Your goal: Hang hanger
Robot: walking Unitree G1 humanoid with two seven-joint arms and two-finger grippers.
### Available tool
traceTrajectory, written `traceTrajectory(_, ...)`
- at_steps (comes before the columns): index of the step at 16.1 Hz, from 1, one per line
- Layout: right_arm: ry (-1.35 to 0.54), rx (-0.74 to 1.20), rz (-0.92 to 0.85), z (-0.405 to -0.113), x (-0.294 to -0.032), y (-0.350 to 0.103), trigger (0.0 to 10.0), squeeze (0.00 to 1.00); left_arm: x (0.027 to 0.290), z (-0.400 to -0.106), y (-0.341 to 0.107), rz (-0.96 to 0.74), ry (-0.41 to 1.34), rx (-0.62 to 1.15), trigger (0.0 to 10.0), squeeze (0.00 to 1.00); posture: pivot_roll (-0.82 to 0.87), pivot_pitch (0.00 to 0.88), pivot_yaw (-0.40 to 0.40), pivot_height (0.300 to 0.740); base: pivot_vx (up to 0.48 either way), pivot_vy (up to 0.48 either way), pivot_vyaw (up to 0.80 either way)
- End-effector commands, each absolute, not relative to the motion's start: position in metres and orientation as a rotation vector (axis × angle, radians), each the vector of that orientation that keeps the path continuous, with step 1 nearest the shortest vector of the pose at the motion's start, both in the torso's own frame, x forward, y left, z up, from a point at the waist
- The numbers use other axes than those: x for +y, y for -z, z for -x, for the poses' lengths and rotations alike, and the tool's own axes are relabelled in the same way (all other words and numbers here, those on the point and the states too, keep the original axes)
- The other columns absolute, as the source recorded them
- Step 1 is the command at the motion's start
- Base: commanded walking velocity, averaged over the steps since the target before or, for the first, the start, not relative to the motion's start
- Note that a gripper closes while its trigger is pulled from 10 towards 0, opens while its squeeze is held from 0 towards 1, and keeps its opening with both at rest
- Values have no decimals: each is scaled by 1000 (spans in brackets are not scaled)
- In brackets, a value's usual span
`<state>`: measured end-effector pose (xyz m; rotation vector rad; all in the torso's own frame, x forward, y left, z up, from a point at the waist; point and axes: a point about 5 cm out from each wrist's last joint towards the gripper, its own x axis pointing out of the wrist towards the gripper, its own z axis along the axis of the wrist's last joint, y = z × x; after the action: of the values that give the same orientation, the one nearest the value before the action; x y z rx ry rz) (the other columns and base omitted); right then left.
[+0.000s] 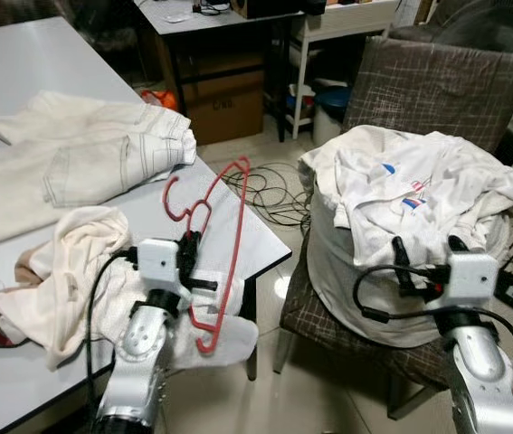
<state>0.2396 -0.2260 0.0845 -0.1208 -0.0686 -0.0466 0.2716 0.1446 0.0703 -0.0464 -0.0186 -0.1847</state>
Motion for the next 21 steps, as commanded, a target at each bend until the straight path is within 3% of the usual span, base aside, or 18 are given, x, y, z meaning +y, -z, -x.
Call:
traceTrajectory(1, 57, -84, 107, -239, -224, -88, 10000, 0, 146, -273, -63, 24, 182, 34, 10000, 0, -174, 0, 70, 740, 0, 0, 0)
traceTrajectory(6, 63, -81, 94, -245, -222, -87, 10000, 0, 135, -290, -73, 50, 206, 4, 10000, 0, -157, 0, 56, 740, 0, 0, 0)
traceTrajectory(12, 34, -48, 116, -244, -228, -84, 10000, 0, 125, -280, -72, 45, 227, 3, 10000, 0, -129, 0, 31, 740, 0, 0, 0)
traceTrajectory(16, 25, -26, 77, -243, -213, -76, 10000, 0, 135, -283, -71, 68, 193, 38, 10000, 0, -127, 0, 57, 740, 0, 0, 0)
traceTrajectory(21, 71, -53, 80, -245, -210, -81, 10000, 0, 118, -291, -83, 31, 299, -5, 10000, 0, -171, 0, 104, 740, 0, 0, 0)
